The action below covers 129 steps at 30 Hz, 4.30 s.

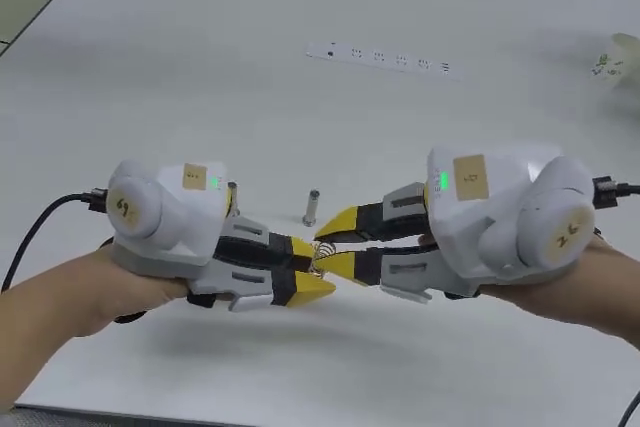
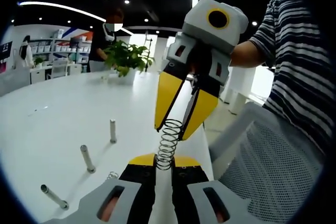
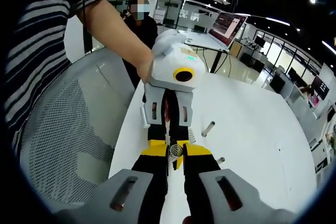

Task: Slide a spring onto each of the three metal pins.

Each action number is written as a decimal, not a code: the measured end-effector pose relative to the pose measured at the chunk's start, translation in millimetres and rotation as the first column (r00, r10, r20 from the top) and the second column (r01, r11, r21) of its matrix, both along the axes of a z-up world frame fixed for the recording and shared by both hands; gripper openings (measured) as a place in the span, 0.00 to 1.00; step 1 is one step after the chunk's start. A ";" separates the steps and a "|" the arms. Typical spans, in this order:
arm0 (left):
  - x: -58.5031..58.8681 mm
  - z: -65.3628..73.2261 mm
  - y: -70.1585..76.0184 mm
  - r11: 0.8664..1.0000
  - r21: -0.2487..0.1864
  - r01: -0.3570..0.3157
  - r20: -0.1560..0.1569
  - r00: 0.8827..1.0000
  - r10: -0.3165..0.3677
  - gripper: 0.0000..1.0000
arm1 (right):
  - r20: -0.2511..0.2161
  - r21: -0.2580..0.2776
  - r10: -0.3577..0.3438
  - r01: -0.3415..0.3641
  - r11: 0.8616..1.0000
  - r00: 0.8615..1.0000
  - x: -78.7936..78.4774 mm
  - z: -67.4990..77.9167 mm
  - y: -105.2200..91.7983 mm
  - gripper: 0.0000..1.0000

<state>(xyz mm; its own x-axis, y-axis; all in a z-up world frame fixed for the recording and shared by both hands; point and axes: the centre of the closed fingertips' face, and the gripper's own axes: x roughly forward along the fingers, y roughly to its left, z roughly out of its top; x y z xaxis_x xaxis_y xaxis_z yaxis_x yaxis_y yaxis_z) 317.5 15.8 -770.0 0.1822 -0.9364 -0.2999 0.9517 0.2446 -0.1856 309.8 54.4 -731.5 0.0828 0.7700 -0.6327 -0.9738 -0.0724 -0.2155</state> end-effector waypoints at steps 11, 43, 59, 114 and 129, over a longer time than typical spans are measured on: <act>-0.2 1.2 2.2 1.000 0.006 -0.012 -0.013 1.000 0.012 0.03 | 0.047 -0.049 0.042 -0.040 0.998 0.998 -3.1 1.5 3.7 0.07; 11.4 8.7 49.2 0.987 0.024 -0.157 -0.032 0.987 0.157 0.28 | 0.091 -0.047 -0.015 0.020 0.999 0.996 16.5 5.0 -1.6 0.07; 15.0 9.5 98.6 0.964 0.064 -0.257 -0.036 0.965 0.260 0.43 | 0.121 -0.118 0.013 0.001 0.993 0.993 20.6 -2.1 -12.7 0.07; 29.5 -7.8 153.3 0.904 0.065 -0.423 -0.015 0.905 0.424 0.98 | 0.168 -0.171 -0.263 0.291 0.941 0.950 109.3 -6.3 -82.8 0.07; 30.3 -5.5 153.9 0.903 0.057 -0.427 -0.010 0.904 0.428 0.98 | 0.147 -0.168 -0.296 0.318 0.933 0.944 119.4 -15.0 -82.6 0.07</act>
<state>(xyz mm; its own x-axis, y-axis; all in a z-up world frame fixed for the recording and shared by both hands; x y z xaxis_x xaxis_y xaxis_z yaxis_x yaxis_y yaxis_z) 347.8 169.7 -775.5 0.5541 -0.7532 -0.3546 0.7496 0.6367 -0.1811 429.2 -28.2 -746.5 0.3790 0.5642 -0.7335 -0.9232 0.1761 -0.3416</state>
